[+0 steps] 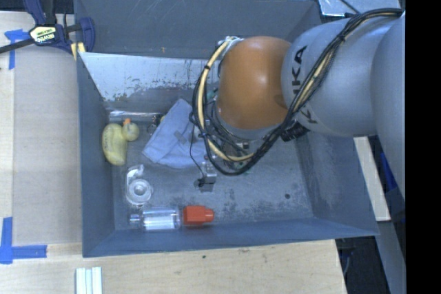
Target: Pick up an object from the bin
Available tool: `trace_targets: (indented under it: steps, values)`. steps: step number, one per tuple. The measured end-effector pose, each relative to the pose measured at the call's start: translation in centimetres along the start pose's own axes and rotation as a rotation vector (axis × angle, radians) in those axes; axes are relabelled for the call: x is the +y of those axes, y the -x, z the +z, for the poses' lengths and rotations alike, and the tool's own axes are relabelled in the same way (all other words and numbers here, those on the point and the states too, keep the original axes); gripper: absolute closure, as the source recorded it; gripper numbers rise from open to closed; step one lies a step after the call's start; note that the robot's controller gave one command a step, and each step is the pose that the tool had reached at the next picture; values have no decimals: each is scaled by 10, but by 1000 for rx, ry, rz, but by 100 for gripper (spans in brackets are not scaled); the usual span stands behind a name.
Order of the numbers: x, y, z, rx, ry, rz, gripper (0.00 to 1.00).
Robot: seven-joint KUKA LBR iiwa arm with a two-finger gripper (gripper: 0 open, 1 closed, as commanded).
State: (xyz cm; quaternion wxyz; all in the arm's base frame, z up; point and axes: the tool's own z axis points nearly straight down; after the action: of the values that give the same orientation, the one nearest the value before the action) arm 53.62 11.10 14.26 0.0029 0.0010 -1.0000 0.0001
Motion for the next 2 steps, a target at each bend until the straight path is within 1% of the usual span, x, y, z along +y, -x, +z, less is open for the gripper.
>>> trace_targets:
  steps: [1,2]
  values:
    - [0,2,-4,-8,1,2,0]
    - [3,13,34,0,0,-17,0]
